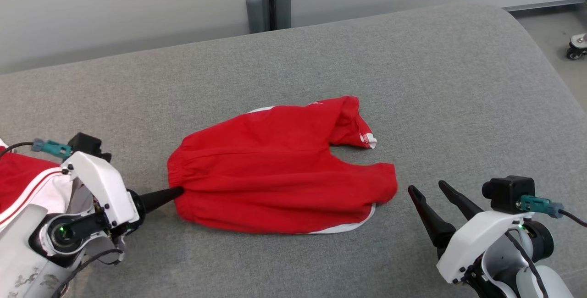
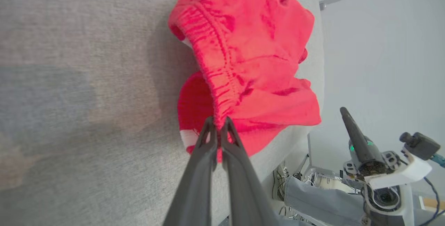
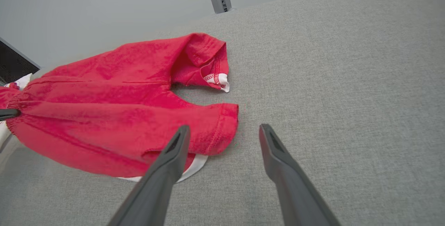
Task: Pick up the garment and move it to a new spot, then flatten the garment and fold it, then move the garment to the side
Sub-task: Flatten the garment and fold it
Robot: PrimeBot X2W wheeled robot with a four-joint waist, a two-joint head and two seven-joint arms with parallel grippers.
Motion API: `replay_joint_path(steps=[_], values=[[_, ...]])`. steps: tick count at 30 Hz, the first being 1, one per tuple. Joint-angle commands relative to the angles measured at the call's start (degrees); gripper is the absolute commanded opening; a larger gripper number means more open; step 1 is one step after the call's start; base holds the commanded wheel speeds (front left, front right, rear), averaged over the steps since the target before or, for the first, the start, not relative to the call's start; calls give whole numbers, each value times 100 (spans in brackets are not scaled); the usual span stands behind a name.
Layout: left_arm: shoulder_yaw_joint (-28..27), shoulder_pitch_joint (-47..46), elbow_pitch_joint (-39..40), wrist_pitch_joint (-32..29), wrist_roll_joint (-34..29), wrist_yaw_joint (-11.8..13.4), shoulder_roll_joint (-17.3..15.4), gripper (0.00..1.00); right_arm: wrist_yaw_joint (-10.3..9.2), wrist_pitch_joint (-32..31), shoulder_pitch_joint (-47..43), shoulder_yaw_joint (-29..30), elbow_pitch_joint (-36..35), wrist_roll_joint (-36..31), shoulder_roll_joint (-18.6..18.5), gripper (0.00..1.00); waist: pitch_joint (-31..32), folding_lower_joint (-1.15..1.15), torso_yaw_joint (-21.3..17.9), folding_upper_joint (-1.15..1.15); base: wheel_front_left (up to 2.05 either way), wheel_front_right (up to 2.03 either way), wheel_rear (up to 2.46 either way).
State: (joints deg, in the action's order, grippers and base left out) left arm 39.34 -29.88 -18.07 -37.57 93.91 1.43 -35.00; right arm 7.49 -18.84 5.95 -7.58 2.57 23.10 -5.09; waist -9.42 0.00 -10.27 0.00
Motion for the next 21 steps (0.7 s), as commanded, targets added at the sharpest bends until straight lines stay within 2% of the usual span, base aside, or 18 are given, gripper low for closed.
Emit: replay_joint_path(steps=[1,4,7,8,9,10,16,21], values=[[-61,-118,-206,43,77,54,18,0,1,24,61,19,15,15,-2,100,-20,0,-24,0,0,0,0],[-185,-219,-667,183,110,92,137,0,1,61,78,-3,55,14,9,100,-40,0,-56,0,0,0,0],[-150,-299,-984,275,2,-54,251,0,1,77,105,-27,92,30,15,100,-38,0,-65,0,0,0,0],[-116,-330,-1056,279,-43,-112,270,38,1,86,105,-27,99,32,10,100,-31,0,-60,0,0,0,0],[-91,-367,-1107,304,-81,-182,277,90,1,104,104,-30,96,29,-4,100,-22,0,-51,0,0,0,0],[-68,-405,-1144,357,-183,-255,251,100,1,148,103,-45,80,22,-21,100,-13,0,-42,0,0,0,0],[-101,-378,-1056,806,-561,-632,31,100,1,470,-7,-12,18,-9,-62,100,77,0,89,0,0,0,0],[-184,-135,-427,1877,-1248,-821,-289,100,1,825,-76,5,14,-49,-84,100,176,0,240,0,0,0,0]])
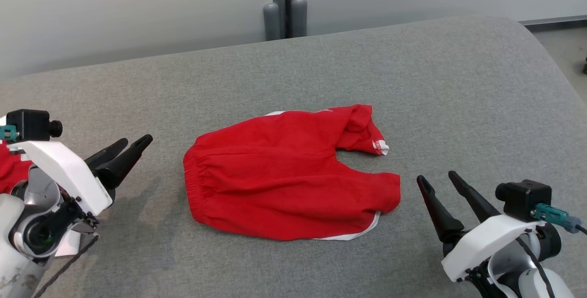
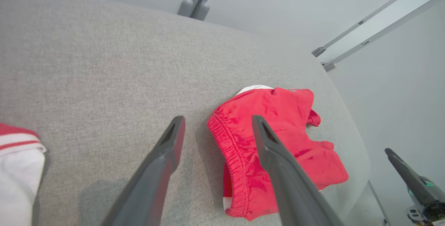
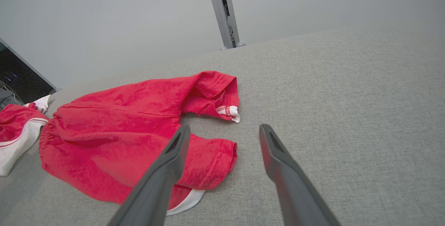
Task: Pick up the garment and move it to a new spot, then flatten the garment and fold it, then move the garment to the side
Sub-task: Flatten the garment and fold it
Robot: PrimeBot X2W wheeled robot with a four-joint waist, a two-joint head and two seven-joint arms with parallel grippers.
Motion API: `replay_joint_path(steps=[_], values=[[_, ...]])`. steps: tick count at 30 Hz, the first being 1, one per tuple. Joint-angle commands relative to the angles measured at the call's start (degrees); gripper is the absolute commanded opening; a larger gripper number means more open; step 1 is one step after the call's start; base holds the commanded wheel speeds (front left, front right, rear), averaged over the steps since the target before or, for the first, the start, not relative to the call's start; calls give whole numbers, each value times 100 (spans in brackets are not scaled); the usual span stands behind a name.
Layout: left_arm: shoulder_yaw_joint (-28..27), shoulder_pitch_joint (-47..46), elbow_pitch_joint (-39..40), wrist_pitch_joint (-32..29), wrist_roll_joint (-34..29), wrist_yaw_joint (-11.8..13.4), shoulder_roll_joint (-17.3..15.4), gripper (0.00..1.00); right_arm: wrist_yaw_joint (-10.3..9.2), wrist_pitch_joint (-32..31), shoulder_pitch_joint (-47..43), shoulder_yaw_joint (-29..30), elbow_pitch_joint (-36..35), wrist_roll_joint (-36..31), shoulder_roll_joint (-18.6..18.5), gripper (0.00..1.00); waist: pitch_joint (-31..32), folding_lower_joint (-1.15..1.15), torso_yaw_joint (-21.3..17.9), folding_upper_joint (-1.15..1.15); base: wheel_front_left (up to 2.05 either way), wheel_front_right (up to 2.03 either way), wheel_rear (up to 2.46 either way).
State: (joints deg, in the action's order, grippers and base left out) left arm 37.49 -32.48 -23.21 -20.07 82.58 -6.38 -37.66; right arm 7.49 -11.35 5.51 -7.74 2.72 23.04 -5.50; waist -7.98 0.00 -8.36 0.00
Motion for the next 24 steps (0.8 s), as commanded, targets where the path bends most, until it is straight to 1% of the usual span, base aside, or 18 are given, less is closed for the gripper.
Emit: replay_joint_path(steps=[1,6,7,10,11,14,16,17,18,20,24], values=[[-3,193,288,402,-299,-64,-91,100,1,163,-40,43,6,-54,-51,100,43,0,84,0,0,0,0],[-18,718,1206,1862,-1196,-104,-245,100,1,583,-167,113,58,-112,-46,100,30,0,279,0,0,0,0],[-44,840,1312,2179,-1378,-68,-250,100,1,677,-191,127,60,-125,-37,100,19,0,310,0,0,0,0],[-185,1196,1550,3132,-1853,193,-144,100,1,1013,-286,182,66,-249,-41,100,0,0,375,0,0,0,0],[-300,1296,1601,3316,-1947,306,-69,100,1,1142,-311,221,62,-282,-32,100,-4,0,393,0,0,0,0],[-558,1644,1731,3517,-2488,523,151,100,1,1467,-386,261,97,-393,-14,100,2,0,432,0,0,0,0],[-931,1851,1860,3527,-2816,594,447,100,1,1634,-413,251,124,-415,-34,100,5,0,451,0,0,0,0],[-931,1851,1860,3527,-2816,594,447,100,1,1634,-413,251,124,-415,-34,100,5,0,451,0,0,0,0],[-1070,2031,1851,3525,-2974,607,563,100,1,1699,-437,243,150,-436,-62,100,10,0,451,0,0,0,0],[-1180,2334,1792,3520,-3279,604,763,100,1,1757,-491,189,235,-423,-87,100,21,0,445,0,0,0,0],[-1379,2589,1692,3523,-3545,430,1151,100,1,1557,-513,-148,342,-242,-279,100,16,0,452,0,0,0,0]])
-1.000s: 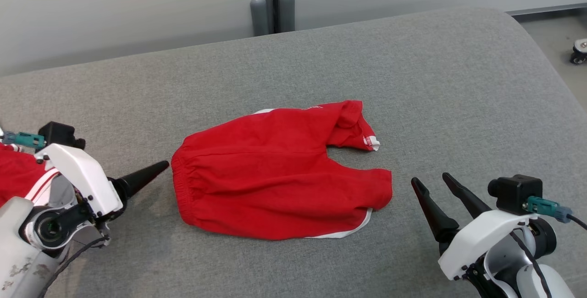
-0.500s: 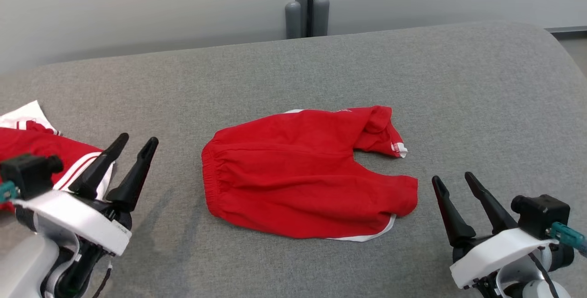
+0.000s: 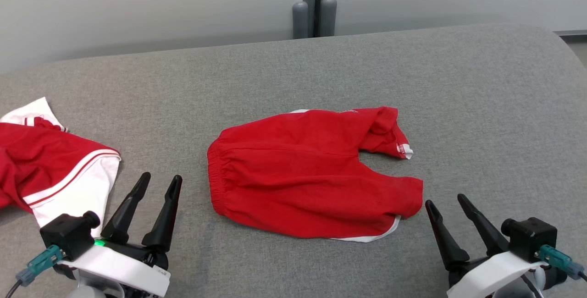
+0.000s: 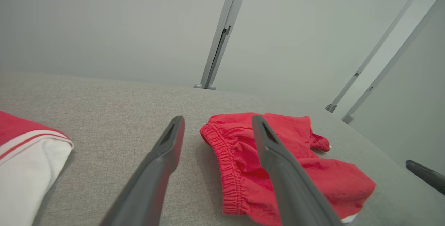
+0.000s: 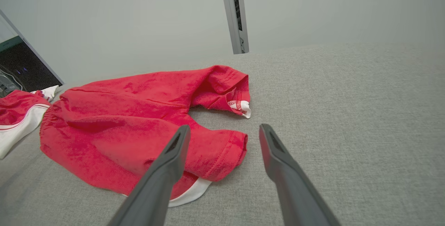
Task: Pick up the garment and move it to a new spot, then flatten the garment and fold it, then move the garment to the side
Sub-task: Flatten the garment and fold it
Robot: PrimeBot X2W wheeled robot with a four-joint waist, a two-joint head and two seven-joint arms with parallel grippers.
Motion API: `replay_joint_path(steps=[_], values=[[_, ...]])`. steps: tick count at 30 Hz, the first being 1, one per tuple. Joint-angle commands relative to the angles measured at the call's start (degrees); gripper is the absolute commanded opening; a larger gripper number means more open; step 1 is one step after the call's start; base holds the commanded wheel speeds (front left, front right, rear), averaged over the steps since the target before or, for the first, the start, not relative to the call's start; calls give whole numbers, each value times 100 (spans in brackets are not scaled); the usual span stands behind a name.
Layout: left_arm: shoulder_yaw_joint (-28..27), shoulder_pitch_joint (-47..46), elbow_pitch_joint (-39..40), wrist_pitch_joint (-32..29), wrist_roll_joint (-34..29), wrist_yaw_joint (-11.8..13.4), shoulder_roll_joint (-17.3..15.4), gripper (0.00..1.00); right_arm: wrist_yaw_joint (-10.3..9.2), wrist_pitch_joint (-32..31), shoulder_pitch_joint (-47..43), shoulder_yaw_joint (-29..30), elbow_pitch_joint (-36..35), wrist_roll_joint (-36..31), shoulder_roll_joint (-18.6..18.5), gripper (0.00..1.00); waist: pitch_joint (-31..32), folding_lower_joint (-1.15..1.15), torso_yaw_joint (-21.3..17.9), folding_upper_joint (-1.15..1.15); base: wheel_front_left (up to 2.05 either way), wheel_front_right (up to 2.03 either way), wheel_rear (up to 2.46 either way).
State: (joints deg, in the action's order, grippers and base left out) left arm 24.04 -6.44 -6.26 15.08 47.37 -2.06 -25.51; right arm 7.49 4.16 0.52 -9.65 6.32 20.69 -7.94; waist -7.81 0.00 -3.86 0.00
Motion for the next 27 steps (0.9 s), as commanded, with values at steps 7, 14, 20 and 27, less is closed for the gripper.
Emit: replay_joint_path(steps=[7,14,20,27], values=[[-396,-22,-79,10,-497,-240,334,100,1,-312,103,-338,-5,108,-436,100,-30,0,134,0,0,0,0],[-648,136,-159,10,-922,-354,678,100,1,-833,60,-273,476,-45,-387,100,23,0,314,0,0,0,0],[-714,97,-282,10,-1111,-458,832,100,1,-793,337,-320,929,40,-250,100,9,0,437,0,0,0,0],[-755,30,-364,10,-1204,-519,900,100,1,-556,888,-593,1522,328,-275,71,-11,0,596,0,0,0,0]])
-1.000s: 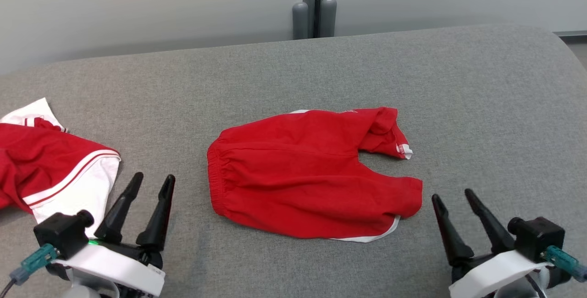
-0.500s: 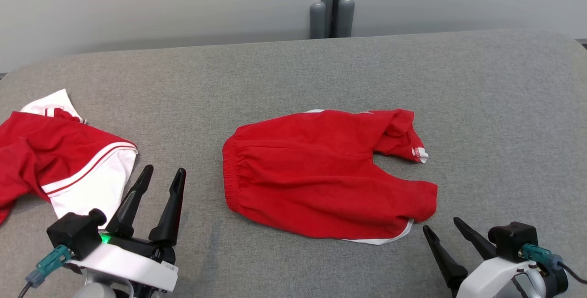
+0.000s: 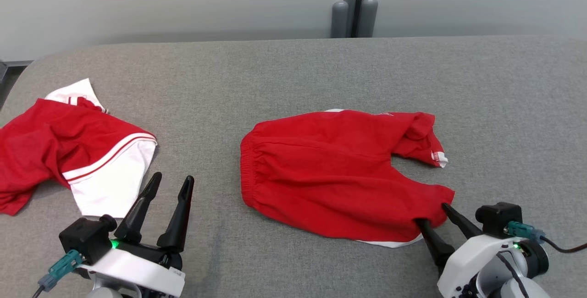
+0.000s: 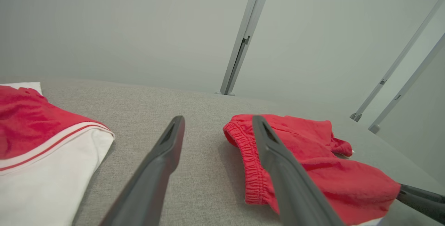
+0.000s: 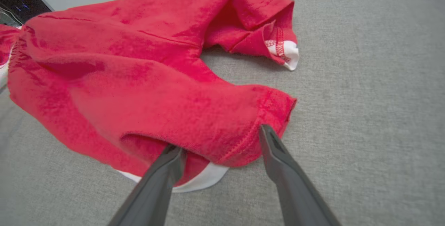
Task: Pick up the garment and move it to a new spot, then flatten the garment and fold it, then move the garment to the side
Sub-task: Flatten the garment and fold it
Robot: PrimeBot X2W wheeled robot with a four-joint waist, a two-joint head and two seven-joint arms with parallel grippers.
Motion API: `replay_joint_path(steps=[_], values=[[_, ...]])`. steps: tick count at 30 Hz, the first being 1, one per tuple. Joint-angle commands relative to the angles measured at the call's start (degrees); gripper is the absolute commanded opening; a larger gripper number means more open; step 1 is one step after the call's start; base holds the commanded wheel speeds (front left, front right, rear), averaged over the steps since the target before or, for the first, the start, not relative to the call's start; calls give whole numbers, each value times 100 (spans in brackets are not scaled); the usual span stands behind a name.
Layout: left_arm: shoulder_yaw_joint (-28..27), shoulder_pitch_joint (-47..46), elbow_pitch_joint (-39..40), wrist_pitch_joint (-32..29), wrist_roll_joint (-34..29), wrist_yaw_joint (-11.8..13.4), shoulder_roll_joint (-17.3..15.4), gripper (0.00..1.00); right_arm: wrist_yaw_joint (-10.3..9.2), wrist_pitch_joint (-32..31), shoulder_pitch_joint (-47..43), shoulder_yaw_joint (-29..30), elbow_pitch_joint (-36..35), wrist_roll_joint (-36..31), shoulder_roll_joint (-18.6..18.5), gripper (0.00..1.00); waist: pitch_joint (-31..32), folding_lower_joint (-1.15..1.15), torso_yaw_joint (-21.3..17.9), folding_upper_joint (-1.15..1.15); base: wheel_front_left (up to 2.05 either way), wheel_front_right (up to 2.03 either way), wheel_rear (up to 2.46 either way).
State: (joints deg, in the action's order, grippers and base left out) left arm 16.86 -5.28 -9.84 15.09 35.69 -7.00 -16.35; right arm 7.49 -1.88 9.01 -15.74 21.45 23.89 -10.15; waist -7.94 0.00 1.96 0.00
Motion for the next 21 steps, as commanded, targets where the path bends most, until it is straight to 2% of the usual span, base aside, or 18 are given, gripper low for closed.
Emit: replay_joint_path(steps=[1,3,10,13,21], values=[[-49,-84,-14,9,-41,-31,-7,100,1,111,95,-25,47,47,-89,40,6,0,32,0,0,0,0],[-60,-78,-37,9,-51,-39,13,100,1,196,152,-81,98,78,-157,0,15,0,68,0,0,0,0],[-44,-23,-87,9,-95,-48,92,100,1,237,282,-139,-51,172,-377,0,46,0,142,0,0,0,0],[-43,-27,-99,9,-97,-49,114,100,1,65,475,-186,-233,123,-514,0,36,0,150,0,0,0,0],[86,-209,-96,9,-35,-51,123,100,1,-1490,1602,-678,-235,616,-972,0,-207,0,338,0,0,0,0]])
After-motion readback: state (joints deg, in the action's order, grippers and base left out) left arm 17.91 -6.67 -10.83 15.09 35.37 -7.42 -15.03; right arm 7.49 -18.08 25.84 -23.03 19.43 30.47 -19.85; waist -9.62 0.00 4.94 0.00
